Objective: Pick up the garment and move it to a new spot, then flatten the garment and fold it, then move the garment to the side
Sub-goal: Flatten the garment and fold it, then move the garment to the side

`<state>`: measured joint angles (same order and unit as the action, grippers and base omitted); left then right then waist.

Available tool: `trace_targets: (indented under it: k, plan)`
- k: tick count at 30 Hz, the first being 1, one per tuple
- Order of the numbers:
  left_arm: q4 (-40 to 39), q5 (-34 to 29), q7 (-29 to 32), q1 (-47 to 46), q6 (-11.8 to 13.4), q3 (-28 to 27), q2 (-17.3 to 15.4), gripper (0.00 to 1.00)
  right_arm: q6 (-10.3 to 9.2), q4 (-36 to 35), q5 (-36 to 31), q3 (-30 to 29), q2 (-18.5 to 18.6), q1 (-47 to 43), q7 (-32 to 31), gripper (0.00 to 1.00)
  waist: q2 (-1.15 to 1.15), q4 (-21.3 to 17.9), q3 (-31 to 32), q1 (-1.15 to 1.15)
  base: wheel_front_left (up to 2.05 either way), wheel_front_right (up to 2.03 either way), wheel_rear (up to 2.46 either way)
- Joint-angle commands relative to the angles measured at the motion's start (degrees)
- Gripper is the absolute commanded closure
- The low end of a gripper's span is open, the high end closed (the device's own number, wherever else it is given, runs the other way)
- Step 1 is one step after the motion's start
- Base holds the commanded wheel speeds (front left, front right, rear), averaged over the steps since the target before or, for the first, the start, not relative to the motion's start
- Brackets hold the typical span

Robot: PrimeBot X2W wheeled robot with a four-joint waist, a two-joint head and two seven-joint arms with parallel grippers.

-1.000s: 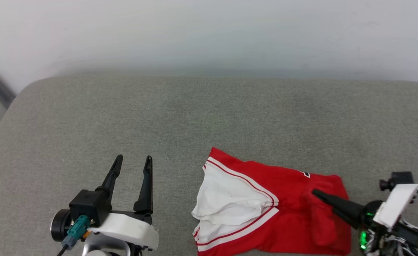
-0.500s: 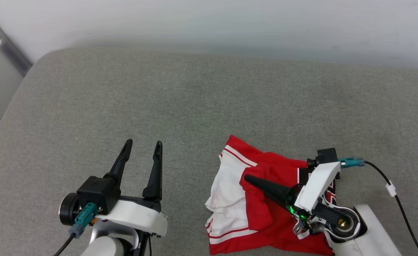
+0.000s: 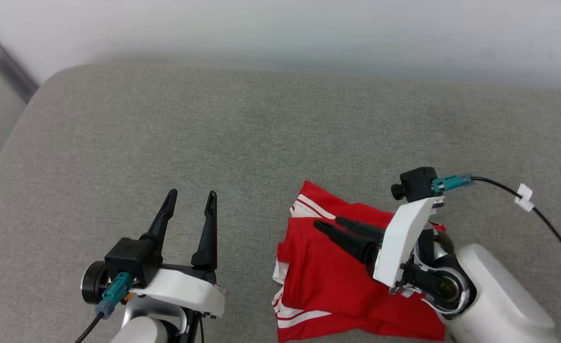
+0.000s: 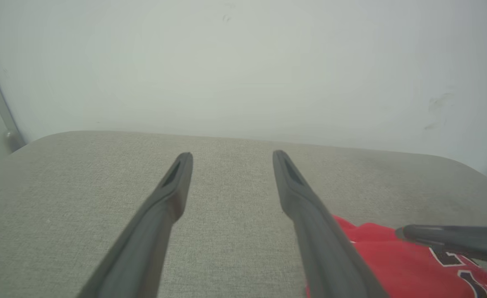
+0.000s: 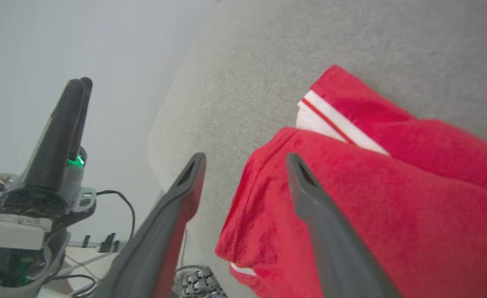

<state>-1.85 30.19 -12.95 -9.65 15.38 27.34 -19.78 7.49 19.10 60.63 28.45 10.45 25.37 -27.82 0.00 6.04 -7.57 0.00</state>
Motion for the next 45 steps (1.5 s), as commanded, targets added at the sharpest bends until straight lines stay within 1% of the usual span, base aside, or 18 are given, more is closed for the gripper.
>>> trace_targets:
  k: [1,3,4,6,8,10,11,13,17,20,23,27,32,38,45]
  plan:
    - [0.0,0.2,-0.3,0.1,0.1,-0.1,-0.1,0.00,0.00,-0.3,-1.1,0.3,1.0,0.9,0.8,0.00,0.00,-0.4,0.3,0.00,0.00,0.00,0.00]
    - [0.2,0.2,-0.4,0.5,0.2,-0.3,-0.1,0.00,-0.01,-1.0,-7.8,2.4,4.3,1.5,4.5,0.00,0.00,-1.2,0.7,0.00,0.00,0.00,0.00]
    - [0.3,0.3,-0.5,0.7,0.3,-0.4,-0.1,0.00,0.00,-1.1,-10.5,3.0,5.4,1.5,6.2,0.00,0.00,-1.6,1.0,0.00,0.00,0.00,0.00]
    - [0.3,0.4,-0.5,1.1,0.7,-0.5,-0.1,0.00,-0.01,-0.7,-15.8,2.7,7.8,1.4,9.0,0.00,0.00,-2.5,1.4,0.00,0.00,0.00,0.00]
    - [0.4,0.6,-0.5,1.3,0.8,-0.8,-0.2,0.00,-0.01,-0.4,-20.4,1.1,9.8,0.6,11.5,0.00,0.00,-3.4,1.8,0.00,0.00,0.00,0.00]
    - [0.7,0.8,-0.6,1.8,1.1,-1.0,-0.5,0.00,-0.01,-0.1,-23.8,-1.6,10.8,-1.1,13.6,0.00,0.00,-4.4,2.2,0.00,0.00,0.00,0.00]
    - [1.2,1.0,-0.8,2.6,1.4,-1.3,-0.6,0.00,-0.01,-1.2,-28.1,-7.5,11.3,-3.6,16.9,0.00,0.00,-5.8,2.7,0.00,0.00,0.00,0.00]
    - [1.6,1.3,-0.9,2.8,1.5,-1.7,-0.7,0.00,-0.01,-2.6,-31.2,-12.4,11.4,-5.7,19.9,0.00,0.00,-6.5,3.0,0.00,0.00,0.00,0.00]
    - [2.2,1.7,-1.1,3.8,1.9,-2.6,-0.8,0.00,-0.01,-7.5,-36.1,-21.1,9.1,-10.4,25.8,0.00,0.00,-7.6,3.7,0.00,0.00,0.00,0.00]
    - [2.6,1.8,-1.4,4.5,2.1,-3.3,-1.1,0.00,-0.01,-12.4,-38.0,-25.2,6.8,-13.8,29.6,0.00,0.00,-8.1,4.3,0.00,0.00,0.00,0.00]
    - [3.0,2.2,-1.6,5.4,2.3,-4.2,-1.3,0.00,-0.01,-17.2,-40.2,-27.2,4.4,-17.5,31.0,0.00,0.00,-8.2,5.2,0.00,0.00,0.00,0.00]
    - [3.3,2.4,-1.8,7.0,2.1,-4.7,-1.6,0.00,-0.01,-22.1,-42.5,-28.7,2.0,-22.8,29.9,0.00,0.00,-8.0,6.7,0.00,0.00,0.00,0.00]
    - [3.6,2.7,-1.6,9.3,2.7,-4.6,-2.0,0.00,-0.01,-25.9,-44.2,-29.9,-0.8,-28.9,27.4,0.00,0.00,-8.0,8.3,0.00,0.00,0.00,0.00]
    - [3.9,2.9,-1.8,10.9,2.8,-4.9,-2.0,0.00,-0.01,-28.1,-45.1,-30.8,-2.1,-32.1,26.0,0.00,0.00,-8.2,9.4,0.00,0.00,0.00,0.00]
    - [4.4,2.6,-1.9,10.6,2.5,-4.8,-1.6,0.00,-0.01,-30.1,-46.6,-31.4,-2.2,-32.7,24.4,0.00,0.00,-8.2,9.5,0.00,0.00,0.00,0.00]
